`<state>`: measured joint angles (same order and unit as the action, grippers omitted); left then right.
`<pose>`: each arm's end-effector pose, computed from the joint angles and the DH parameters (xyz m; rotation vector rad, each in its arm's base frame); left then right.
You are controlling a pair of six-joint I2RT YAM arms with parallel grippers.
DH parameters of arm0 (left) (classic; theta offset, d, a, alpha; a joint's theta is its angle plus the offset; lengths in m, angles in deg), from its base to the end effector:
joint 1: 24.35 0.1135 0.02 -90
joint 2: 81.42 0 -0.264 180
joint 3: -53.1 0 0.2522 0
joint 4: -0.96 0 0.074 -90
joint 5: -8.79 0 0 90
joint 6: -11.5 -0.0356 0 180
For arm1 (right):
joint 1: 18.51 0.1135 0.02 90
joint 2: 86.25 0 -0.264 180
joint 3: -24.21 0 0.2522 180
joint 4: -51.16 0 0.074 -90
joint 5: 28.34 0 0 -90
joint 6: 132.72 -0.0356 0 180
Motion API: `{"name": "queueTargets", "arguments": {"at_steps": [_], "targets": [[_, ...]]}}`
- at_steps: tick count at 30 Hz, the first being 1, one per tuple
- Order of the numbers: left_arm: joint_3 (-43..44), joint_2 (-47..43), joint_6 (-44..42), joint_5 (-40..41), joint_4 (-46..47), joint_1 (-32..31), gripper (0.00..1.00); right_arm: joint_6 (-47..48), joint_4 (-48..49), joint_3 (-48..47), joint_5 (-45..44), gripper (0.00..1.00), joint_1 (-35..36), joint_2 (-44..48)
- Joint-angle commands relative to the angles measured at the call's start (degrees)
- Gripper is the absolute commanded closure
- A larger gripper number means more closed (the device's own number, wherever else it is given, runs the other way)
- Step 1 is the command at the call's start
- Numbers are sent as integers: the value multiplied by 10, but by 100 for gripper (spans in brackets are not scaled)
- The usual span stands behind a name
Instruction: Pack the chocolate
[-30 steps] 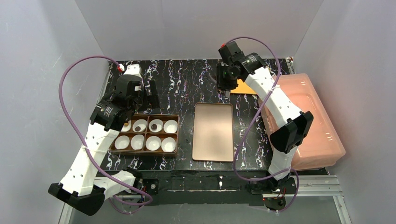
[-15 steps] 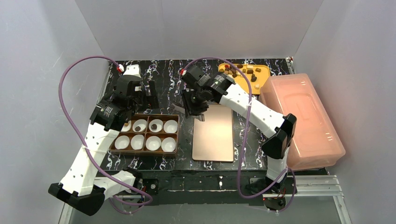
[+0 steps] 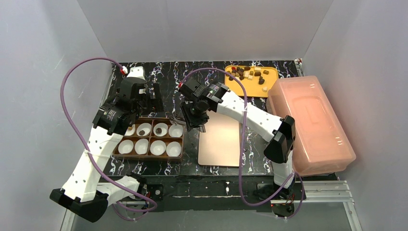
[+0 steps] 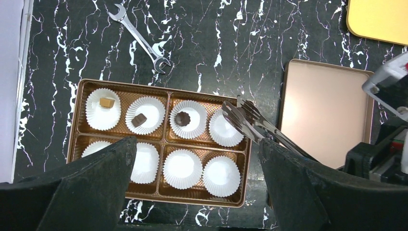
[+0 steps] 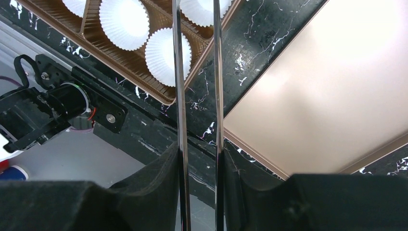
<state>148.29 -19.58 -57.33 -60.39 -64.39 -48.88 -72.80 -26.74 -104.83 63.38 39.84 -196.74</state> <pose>0.1845 -0.0703 0.4281 -0.1507 2.0850 -0.0956 0.2129 0.3473 0.3468 -0.6766 2.6407 0.5503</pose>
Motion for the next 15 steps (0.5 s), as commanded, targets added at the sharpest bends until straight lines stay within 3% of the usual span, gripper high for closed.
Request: {"name": "queueTargets", "arguments": {"at_steps": [1,15], "targets": [[22,0,-6,17,-16,2,1,-2,15,-6,-4,69,9,-7],[13,0,-4,15,-12,2,1,-3,19,19,-14,61,17,-6]]}}
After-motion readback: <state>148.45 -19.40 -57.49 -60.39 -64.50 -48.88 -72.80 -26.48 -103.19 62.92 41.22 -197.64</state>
